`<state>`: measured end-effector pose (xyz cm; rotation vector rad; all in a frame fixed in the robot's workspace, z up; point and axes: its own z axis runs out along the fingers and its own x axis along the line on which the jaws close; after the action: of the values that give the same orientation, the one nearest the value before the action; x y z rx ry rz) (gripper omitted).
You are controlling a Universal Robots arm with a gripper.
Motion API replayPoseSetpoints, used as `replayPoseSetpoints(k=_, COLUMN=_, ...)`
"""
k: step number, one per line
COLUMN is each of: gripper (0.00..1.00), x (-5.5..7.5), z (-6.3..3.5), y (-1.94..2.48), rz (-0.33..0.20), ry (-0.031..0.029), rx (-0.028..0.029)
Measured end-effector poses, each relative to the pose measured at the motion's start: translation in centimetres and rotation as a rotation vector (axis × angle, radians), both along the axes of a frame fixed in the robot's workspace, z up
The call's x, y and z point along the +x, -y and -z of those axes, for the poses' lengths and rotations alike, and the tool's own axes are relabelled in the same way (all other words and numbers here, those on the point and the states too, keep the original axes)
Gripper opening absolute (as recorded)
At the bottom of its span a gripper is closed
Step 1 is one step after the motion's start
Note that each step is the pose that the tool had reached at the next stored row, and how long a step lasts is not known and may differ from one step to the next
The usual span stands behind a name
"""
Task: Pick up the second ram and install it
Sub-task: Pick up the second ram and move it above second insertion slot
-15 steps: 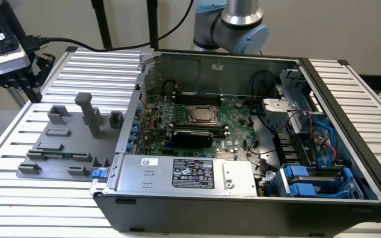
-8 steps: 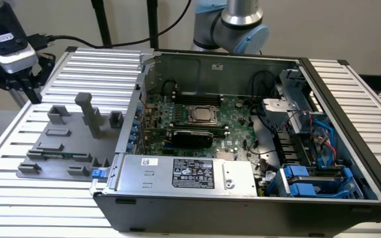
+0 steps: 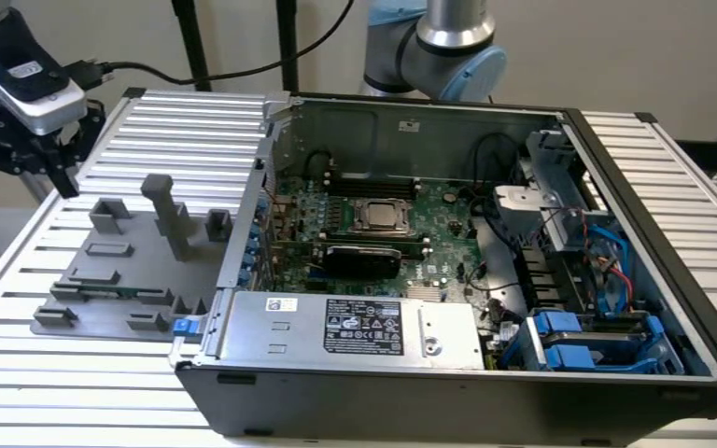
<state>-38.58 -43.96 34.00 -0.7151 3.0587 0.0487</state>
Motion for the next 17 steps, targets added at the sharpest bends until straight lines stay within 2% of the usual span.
replayPoseSetpoints(k=17, gripper=0.11, x=0.0, z=0.73, y=0.0, rz=-0.309, ry=0.0, rx=0.0)
